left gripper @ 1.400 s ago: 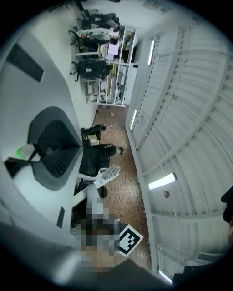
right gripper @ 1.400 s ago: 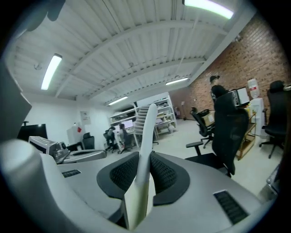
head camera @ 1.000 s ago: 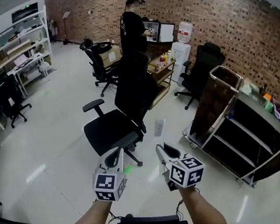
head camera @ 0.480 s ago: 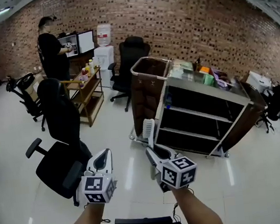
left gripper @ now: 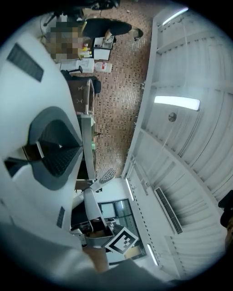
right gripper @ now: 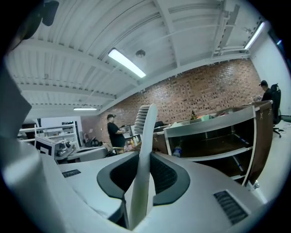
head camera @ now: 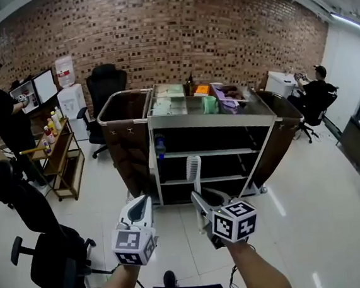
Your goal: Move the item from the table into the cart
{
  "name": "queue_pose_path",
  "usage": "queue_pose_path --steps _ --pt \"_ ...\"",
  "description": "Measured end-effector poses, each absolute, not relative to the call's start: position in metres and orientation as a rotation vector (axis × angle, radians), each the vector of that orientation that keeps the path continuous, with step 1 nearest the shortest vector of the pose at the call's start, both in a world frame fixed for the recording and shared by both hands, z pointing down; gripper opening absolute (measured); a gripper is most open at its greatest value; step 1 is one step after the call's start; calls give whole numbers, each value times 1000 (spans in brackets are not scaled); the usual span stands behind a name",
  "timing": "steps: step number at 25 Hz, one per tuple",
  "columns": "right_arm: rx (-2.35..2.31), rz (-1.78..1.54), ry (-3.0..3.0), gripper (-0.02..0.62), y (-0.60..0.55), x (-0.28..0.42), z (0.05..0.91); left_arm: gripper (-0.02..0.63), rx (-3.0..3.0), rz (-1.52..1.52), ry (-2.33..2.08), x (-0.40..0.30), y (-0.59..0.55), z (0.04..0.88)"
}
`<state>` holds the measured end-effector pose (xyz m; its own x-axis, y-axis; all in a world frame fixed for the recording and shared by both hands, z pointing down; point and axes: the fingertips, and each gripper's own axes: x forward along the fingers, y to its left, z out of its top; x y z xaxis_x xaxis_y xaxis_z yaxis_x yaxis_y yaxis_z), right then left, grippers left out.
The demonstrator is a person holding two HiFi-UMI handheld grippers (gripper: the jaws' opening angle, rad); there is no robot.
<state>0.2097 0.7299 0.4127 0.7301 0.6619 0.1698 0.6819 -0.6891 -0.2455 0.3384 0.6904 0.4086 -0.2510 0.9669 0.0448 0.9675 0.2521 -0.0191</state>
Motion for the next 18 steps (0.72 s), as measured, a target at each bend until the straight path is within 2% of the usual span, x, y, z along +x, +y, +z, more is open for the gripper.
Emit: queue_pose_path --steps 5,10,18 --pt "-2546 -83 -1230 81 852 163 406 16 -1679 -15 -2623 281 826 389" --pt "-2509 -82 -1350 81 961 136 396 15 -1567 36 -2717 261 953 375" --pt "-2469 -98 -1445 81 1127 33 363 15 -1498 7 -2745 167 1144 349"
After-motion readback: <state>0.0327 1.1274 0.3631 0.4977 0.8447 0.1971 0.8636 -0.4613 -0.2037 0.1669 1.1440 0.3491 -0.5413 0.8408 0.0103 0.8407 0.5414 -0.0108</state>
